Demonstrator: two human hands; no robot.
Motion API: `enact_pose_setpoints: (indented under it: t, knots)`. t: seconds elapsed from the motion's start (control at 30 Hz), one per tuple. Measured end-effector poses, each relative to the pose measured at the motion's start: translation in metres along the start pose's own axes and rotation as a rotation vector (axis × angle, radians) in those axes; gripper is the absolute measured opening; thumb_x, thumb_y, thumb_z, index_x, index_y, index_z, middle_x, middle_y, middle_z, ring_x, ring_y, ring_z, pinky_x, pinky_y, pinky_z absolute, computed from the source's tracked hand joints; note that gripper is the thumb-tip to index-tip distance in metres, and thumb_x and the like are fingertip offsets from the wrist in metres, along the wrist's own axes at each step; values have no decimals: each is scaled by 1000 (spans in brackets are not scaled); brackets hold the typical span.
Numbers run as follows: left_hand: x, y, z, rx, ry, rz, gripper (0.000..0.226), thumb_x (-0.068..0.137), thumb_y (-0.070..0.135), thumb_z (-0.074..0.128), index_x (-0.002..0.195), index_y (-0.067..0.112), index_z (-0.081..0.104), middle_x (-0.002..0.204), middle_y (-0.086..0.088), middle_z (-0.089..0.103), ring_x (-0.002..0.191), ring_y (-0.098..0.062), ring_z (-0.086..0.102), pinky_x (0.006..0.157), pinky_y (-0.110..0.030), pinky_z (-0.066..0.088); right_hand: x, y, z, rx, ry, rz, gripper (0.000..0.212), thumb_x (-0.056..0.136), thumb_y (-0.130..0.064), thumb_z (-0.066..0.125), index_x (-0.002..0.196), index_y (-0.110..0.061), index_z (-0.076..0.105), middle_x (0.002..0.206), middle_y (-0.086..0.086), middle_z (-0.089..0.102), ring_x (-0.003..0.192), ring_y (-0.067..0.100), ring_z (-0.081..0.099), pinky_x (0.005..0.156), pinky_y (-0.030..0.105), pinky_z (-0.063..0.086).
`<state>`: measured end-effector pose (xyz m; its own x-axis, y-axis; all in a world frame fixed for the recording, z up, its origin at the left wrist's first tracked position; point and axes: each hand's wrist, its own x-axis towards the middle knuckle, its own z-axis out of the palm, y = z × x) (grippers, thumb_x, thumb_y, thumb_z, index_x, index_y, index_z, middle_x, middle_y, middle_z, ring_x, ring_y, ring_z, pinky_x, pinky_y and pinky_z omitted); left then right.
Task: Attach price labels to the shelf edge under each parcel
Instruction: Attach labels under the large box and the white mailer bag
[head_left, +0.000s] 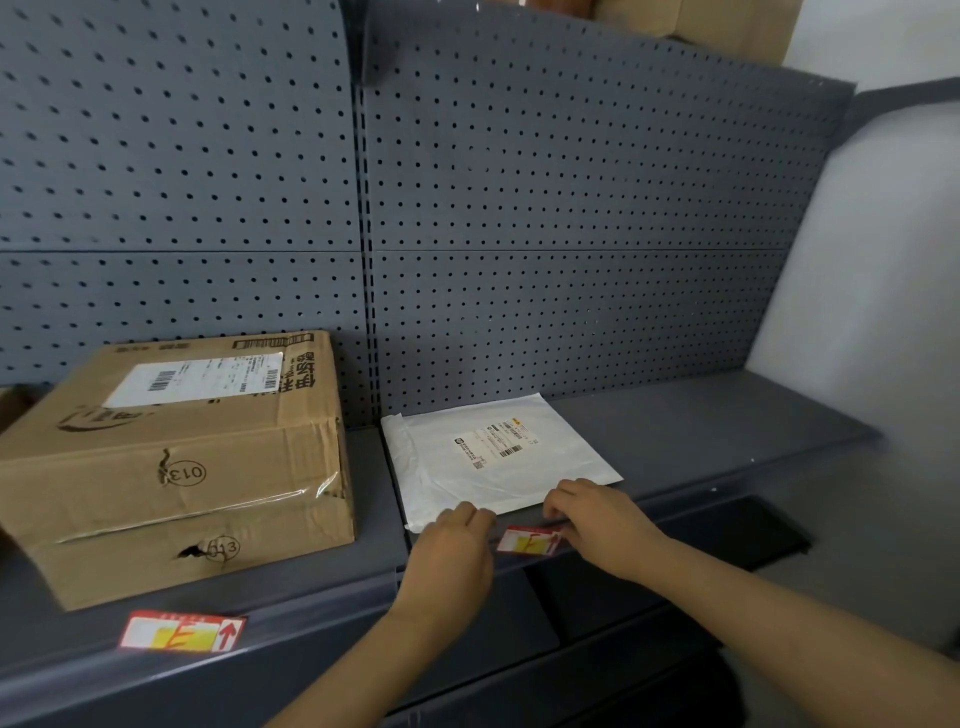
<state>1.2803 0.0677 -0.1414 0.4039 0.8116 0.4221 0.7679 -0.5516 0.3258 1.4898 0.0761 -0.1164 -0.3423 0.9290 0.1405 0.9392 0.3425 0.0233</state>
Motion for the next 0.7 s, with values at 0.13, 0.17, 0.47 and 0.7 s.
enact_pose_setpoints:
  t: [0.13, 0.17, 0.47, 0.7]
  knots:
    - [18, -1, 9, -71, -72, 8, 43, 91, 7, 53, 133, 15, 46, 123, -5, 52, 111, -21, 50, 94, -32, 45, -9, 2, -6, 21, -47, 48, 19, 87, -19, 58, 105, -22, 59, 110, -2, 60, 96, 14, 53, 82, 30, 48]
    - [21, 1, 13, -78, -90, 24, 44, 90, 6, 54, 132, 15, 46, 123, -6, 53, 111, -21, 50, 95, -32, 45, -10, 3, -6, 30, -61, 50, 20, 87, -18, 58, 106, -22, 59, 111, -2, 60, 97, 14, 53, 83, 31, 48]
    - [20, 10, 35, -53, -221, 92, 50, 80, -12, 50, 122, 13, 58, 111, -11, 54, 99, -25, 54, 85, -29, 44, -12, -1, -4, 53, -153, 98, 30, 86, -16, 59, 116, -18, 56, 120, 3, 55, 104, 20, 53, 87, 33, 47]
    - [14, 1, 45, 84, -249, 76, 47, 80, -7, 52, 121, 15, 58, 111, -8, 54, 100, -25, 53, 80, -32, 44, -10, 2, 4, 60, -178, 75, 29, 87, -14, 57, 116, -18, 57, 118, 3, 53, 100, 20, 54, 85, 33, 48]
